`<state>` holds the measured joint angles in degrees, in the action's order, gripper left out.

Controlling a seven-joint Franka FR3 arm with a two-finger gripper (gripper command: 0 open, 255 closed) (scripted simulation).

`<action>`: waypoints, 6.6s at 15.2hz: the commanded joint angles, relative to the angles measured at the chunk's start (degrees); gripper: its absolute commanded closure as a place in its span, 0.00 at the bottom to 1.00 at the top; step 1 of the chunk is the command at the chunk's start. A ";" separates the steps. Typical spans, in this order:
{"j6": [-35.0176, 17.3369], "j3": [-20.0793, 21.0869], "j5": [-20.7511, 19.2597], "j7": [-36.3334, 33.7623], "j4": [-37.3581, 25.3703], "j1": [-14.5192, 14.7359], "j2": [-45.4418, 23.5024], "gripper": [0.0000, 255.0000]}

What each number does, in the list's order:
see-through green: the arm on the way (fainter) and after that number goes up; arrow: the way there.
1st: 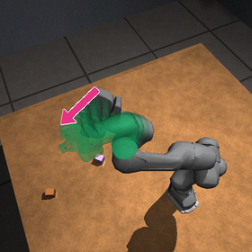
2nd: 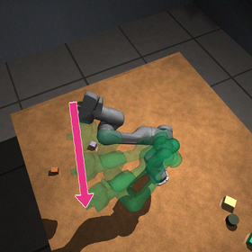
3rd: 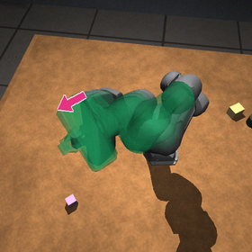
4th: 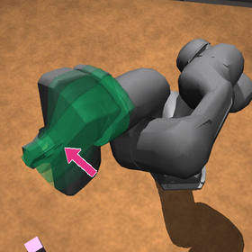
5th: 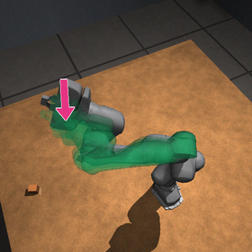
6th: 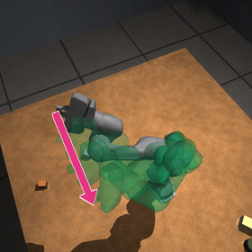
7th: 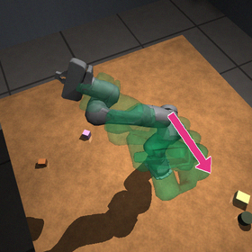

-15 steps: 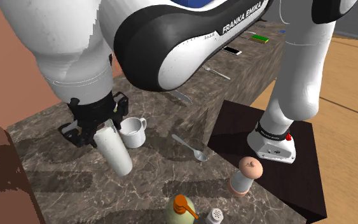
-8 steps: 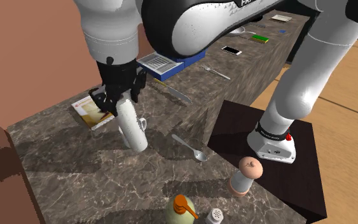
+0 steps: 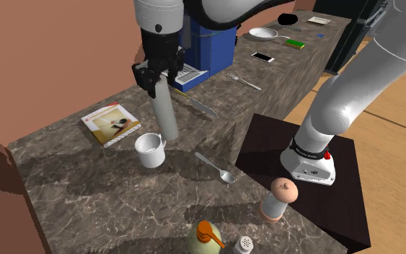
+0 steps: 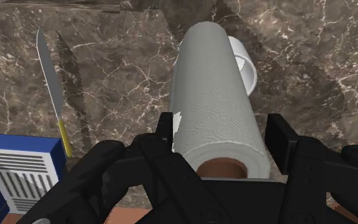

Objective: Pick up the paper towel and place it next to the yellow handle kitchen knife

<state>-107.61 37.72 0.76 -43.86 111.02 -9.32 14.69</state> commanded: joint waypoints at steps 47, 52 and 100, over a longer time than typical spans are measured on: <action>5.77 -42.16 0.65 56.26 -7.67 -14.29 -1.76 1.00; 1.84 -42.15 0.61 56.35 -2.95 -14.31 -0.97 1.00; -27.62 -42.49 1.58 57.89 22.25 -14.22 -5.27 0.00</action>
<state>-135.23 -4.77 2.33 14.03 133.27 -23.54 9.42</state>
